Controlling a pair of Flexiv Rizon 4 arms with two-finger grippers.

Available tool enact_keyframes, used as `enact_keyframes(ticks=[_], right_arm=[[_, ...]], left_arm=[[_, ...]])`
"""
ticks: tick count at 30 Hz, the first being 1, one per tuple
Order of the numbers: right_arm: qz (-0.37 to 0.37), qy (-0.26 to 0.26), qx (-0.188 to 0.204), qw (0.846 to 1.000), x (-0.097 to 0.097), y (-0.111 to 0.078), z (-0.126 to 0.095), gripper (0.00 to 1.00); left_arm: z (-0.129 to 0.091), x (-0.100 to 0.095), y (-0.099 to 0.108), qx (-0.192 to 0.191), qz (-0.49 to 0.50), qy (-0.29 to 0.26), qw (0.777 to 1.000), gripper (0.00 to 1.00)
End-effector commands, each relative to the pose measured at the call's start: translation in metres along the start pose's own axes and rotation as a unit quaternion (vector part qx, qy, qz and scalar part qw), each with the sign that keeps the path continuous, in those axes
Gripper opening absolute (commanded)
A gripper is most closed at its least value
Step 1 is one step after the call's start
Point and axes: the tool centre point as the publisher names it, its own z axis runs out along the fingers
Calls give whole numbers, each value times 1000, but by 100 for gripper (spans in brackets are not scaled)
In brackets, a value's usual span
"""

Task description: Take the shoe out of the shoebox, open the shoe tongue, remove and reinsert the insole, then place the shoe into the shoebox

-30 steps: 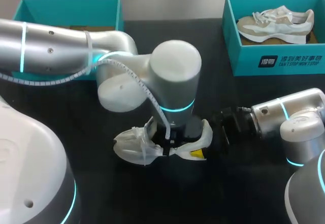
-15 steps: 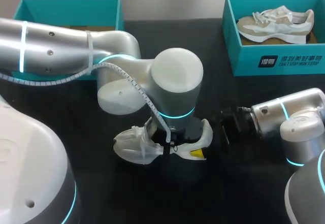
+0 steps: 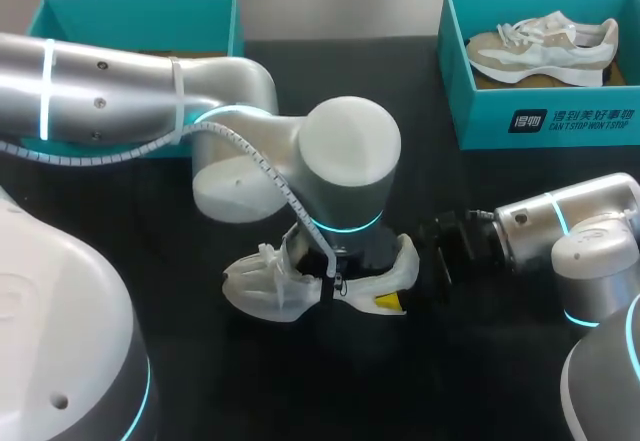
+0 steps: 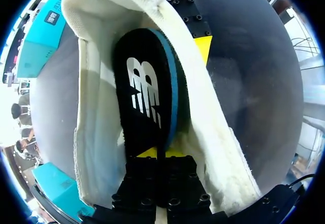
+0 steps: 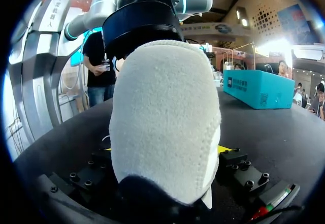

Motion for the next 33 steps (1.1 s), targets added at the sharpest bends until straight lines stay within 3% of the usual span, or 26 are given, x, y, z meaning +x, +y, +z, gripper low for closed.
enact_keyframes(ticks=[1,9,22,33], right_arm=[[1,1,2,1000,2,-1,1,0],[1,1,2,1000,2,-1,1,0],[1,1,2,1000,2,-1,1,0],[1,1,2,1000,2,-1,1,0]], left_arm=[[5,-11,5,27,-4,14,1000,0],[-14,-9,20,86,-18,31,996,0],[-33,-8,23,177,-3,63,982,0],[-53,0,9,206,-1,41,978,0]])
